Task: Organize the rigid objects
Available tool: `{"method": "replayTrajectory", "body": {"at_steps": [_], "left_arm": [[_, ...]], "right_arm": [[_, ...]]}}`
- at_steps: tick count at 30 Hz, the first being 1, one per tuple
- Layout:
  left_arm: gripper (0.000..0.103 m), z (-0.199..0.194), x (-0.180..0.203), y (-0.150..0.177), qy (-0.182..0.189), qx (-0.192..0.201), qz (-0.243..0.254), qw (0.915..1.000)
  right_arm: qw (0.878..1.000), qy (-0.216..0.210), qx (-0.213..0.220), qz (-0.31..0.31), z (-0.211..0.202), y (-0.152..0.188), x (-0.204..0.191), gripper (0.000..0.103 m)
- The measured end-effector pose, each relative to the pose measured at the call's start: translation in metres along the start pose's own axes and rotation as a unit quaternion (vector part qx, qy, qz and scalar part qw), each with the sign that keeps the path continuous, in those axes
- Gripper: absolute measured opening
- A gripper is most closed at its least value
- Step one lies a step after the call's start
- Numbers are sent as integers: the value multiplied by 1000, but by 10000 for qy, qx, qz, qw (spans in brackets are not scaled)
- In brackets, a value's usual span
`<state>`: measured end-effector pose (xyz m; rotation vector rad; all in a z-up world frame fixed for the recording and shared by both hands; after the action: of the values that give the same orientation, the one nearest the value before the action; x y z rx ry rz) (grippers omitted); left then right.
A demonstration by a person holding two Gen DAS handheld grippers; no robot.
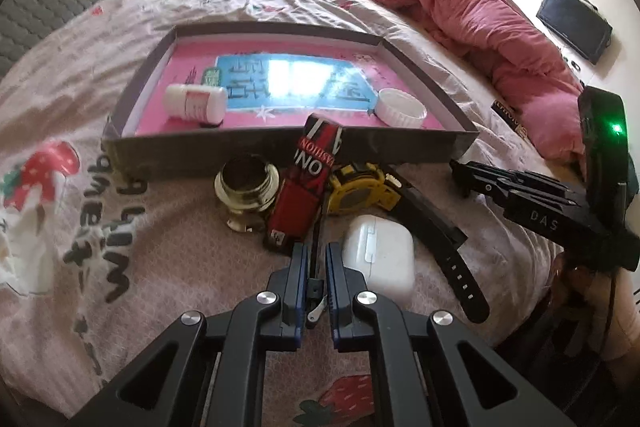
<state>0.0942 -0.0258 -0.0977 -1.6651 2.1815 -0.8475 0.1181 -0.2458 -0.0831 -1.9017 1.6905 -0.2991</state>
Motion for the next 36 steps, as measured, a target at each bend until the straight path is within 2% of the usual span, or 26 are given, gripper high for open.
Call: {"method": "replayTrajectory", "body": {"at_steps": [5, 10, 18, 23, 31, 34, 36], "left_arm": [[9, 9, -2, 5, 46, -191, -40, 9998], [9, 17, 2, 7, -71, -398, 221, 9989], [9, 28, 11, 3, -506, -832, 720, 9926], [9, 16, 6, 2, -507, -513, 436, 9964], [8, -22, 5, -17, -137, 277, 142, 9994], [8, -24, 4, -21, -146, 331, 133, 9993], [8, -19, 5, -18, -145, 219, 156, 9995]], "right_arm": [[10000, -20, -19, 65, 2, -1, 1, 21], [9999, -48, -53, 151, 6, -2, 0, 22], [9996, -165, -53, 225, 6, -4, -1, 22], [9994, -213, 52, 273, 1, -7, -1, 22], [9980, -410, 187, 453, -7, -13, 2, 21], [9976, -459, 239, 454, -10, -14, 1, 21], [9975, -473, 270, 451, -12, -15, 1, 21]]}}
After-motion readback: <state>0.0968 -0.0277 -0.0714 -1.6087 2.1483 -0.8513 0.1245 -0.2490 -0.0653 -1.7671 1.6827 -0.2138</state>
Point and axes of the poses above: each gripper's, at about its wrist camera, not at the fingertips, and z roughly the way its jaws point, x to its right, y to its underside, the point moved 8 cm from there along z, roughly the way its jaws point, and after that the axes turned 12 degrees about z, right-handed, at the moved point
